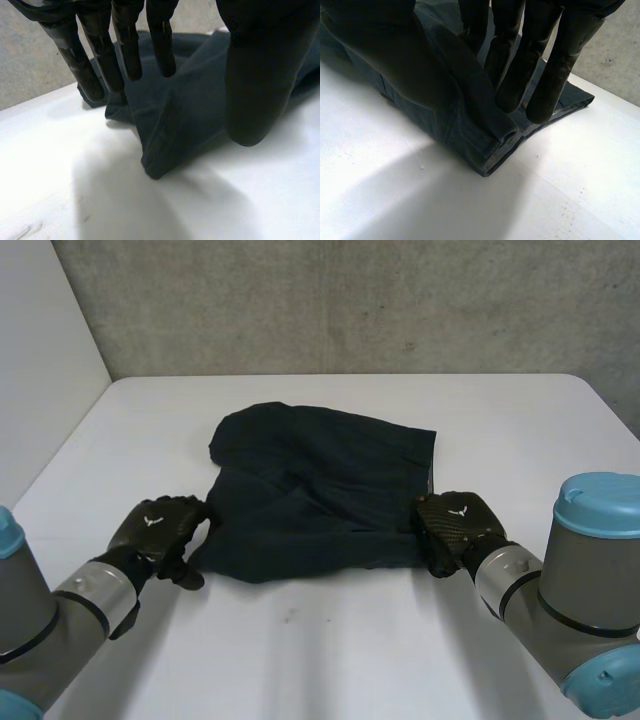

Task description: Fold the shorts.

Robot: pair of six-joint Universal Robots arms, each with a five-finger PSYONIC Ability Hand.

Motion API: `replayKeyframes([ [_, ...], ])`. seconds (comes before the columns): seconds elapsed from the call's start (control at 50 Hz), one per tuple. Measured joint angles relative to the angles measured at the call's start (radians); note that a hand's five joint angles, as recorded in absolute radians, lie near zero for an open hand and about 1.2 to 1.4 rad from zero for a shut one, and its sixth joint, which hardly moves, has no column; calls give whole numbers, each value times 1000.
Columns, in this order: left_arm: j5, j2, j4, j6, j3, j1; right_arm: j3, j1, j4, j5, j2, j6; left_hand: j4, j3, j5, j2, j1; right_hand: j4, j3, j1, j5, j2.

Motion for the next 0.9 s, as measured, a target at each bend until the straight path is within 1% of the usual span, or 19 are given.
replayKeyframes([
  [0.12, -6, -81, 24, 64, 41, -3, 0, 0, 0, 0, 0, 0, 0, 0, 0, 0, 0, 0, 0, 0, 0, 0],
  [0.28, -29, -135, 26, 74, 85, -11, 0, 0, 0, 0, 0, 0, 0, 0, 0, 0, 0, 0, 0, 0, 0, 0],
  [0.32, -57, -164, 25, 73, 117, -19, 0, 0, -1, 0, 0, 0, 6, 3, 13, 4, 2, 0, 0, 0, 0, 0],
  [0.34, -57, -164, 25, 73, 117, -19, 0, 0, -1, 0, 0, 0, 6, 3, 13, 4, 2, 0, 0, 0, 0, 0],
  [0.38, -76, -185, 25, 72, 142, -31, -1, 0, -1, 0, 0, 0, 71, 60, 76, 65, 57, 0, 0, 0, 0, 0],
  [0.44, -87, -204, 25, 71, 166, -47, -3, -1, -1, 0, 0, 0, 268, 250, 267, 258, 278, 0, 0, 0, 0, 0],
  [0.46, -87, -204, 25, 71, 166, -47, -3, -1, -1, 0, 0, 0, 268, 250, 267, 258, 278, 0, 0, 0, 0, 0],
  [0.5, -93, -217, 24, 71, 186, -65, -5, -1, -2, 0, -1, 0, 612, 593, 607, 614, 630, 0, 0, 0, 0, 0],
  [0.54, -96, -220, 24, 71, 196, -76, -9, -2, -1, 0, -4, -1, 691, 670, 664, 685, 651, 0, 0, 0, 0, 0],
  [0.58, -97, -215, 23, 71, 200, -86, -12, -2, -1, 0, -11, -3, 708, 685, 664, 694, 651, 0, 0, 0, 0, 0],
  [0.66, -104, -168, 14, 76, 193, -97, -20, -2, 3, 1, -38, -16, 711, 685, 664, 694, 651, 0, 0, 0, 0, 0],
  [0.78, -147, 18, -21, 129, 154, -99, -36, 4, 17, 4, -106, -77, 711, 687, 664, 697, 651, 0, 0, 0, 0, 0],
  [0.8, -158, 60, -33, 149, 147, -99, -42, 4, 25, 6, -130, -110, 711, 689, 664, 697, 651, 0, 0, 0, 0, 0],
  [0.82, -180, 139, -59, 194, 136, -97, -49, 4, 34, 8, -155, -146, 712, 689, 664, 698, 651, 0, 0, 0, 0, 0],
  [0.84, -184, 152, -64, 202, 134, -96, -52, 3, 41, 9, -167, -166, 712, 689, 664, 698, 651, 0, 0, 0, 0, 0],
  [0.86, -198, 207, -85, 238, 128, -96, -60, 3, 54, 11, -191, -203, 712, 689, 664, 698, 651, 0, 0, 0, 0, 0],
  [0.88, -198, 207, -85, 238, 128, -96, -60, 3, 54, 11, -191, -203, 712, 689, 664, 698, 651, 0, 0, 0, 0, 0],
  [0.9, -220, 312, -128, 312, 121, -95, -80, 1, 82, 17, -238, -274, 712, 690, 664, 700, 651, 0, 0, 0, 0, 0],
])
